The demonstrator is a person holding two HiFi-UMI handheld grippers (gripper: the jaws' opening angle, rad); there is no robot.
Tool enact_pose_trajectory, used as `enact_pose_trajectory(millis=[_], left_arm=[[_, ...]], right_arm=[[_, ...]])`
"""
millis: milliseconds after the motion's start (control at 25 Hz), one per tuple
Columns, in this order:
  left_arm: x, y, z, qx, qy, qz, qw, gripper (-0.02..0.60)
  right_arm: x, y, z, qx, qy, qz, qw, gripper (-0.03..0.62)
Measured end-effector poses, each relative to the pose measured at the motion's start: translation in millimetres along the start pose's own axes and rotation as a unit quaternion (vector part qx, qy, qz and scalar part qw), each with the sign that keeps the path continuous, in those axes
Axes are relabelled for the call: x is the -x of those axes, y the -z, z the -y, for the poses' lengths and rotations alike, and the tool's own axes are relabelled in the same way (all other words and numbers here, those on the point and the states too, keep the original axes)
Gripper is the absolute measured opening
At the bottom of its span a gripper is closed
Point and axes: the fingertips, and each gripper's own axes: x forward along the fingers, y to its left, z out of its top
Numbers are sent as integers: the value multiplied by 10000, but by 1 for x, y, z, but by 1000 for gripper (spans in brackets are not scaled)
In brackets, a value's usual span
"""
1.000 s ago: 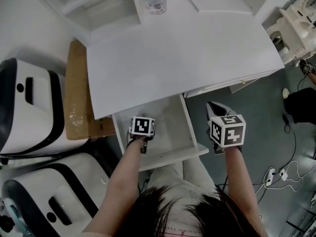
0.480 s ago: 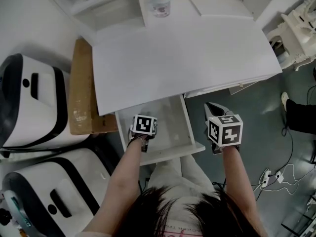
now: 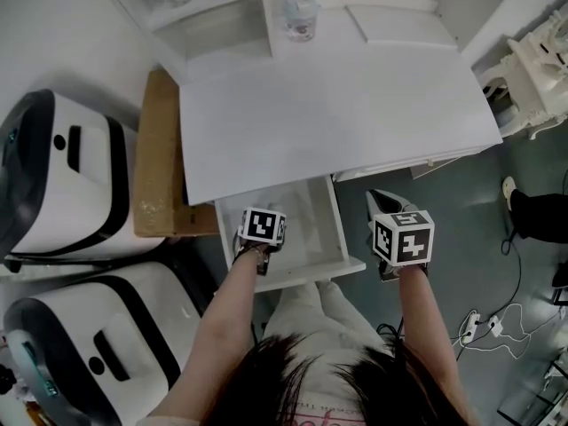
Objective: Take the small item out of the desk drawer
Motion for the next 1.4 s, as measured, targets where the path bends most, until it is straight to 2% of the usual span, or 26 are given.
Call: enact_pose_trajectory(millis=[320, 600, 840, 1400], left_arm=[[28, -7, 0, 121, 59, 252, 9996, 190], [52, -14, 0, 38, 17, 452, 9990, 190], [77, -24, 4, 52, 27, 719, 9974, 190], [130, -54, 1, 87, -57, 1316, 9913, 190]], right_arm=[[14, -10, -16, -80, -57, 95, 9999, 2], [25, -19, -29, -74, -102, 228, 9997, 2], [33, -41, -34, -170, -109, 508, 9985, 2], [40, -87, -42, -19, -242, 942, 9953, 2]])
